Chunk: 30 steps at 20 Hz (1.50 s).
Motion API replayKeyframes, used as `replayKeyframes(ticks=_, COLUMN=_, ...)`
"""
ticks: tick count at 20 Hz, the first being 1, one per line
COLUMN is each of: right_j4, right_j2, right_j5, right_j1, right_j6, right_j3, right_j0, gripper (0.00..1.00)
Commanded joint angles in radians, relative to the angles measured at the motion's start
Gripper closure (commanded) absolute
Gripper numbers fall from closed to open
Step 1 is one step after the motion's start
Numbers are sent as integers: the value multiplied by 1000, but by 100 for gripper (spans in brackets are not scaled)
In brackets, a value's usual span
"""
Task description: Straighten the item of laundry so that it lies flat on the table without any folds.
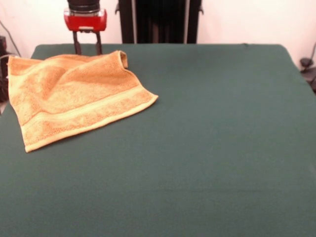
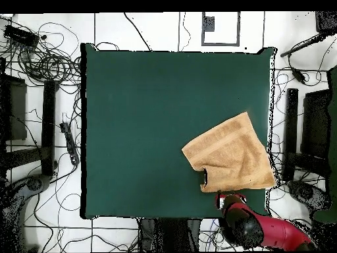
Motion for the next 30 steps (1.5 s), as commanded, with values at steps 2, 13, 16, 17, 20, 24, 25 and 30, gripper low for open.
replayKeyframes(ticks=2, right_j4=112, right_j2=227, right_j5=269, right_j1=-73, right_j6=-30, right_j3=-33, right_j0=8, gripper=0)
replayKeyframes(ticks=13, right_j4=167, right_j2=300, right_j5=372, right_j1=-183, right_j6=-36, right_j3=-1, right_j0=4, gripper=0)
replayKeyframes(ticks=16, right_j4=172, right_j2=320, right_j5=376, right_j1=-196, right_j6=-37, right_j3=5, right_j0=2, gripper=0)
replayKeyframes(ticks=17, right_j4=176, right_j2=325, right_j5=382, right_j1=-203, right_j6=-39, right_j3=8, right_j0=2, gripper=0)
replayKeyframes(ticks=20, right_j4=208, right_j2=372, right_j5=423, right_j1=-249, right_j6=-69, right_j3=17, right_j0=-5, gripper=0)
replayKeyframes(ticks=24, right_j4=254, right_j2=391, right_j5=503, right_j1=-282, right_j6=-77, right_j3=-3, right_j0=12, gripper=0)
replayKeyframes(ticks=25, right_j4=270, right_j2=390, right_j5=525, right_j1=-292, right_j6=-71, right_j3=-9, right_j0=17, gripper=0)
replayKeyframes(ticks=30, right_j4=317, right_j2=376, right_j5=588, right_j1=-322, right_j6=-33, right_j3=-35, right_j0=48, gripper=0)
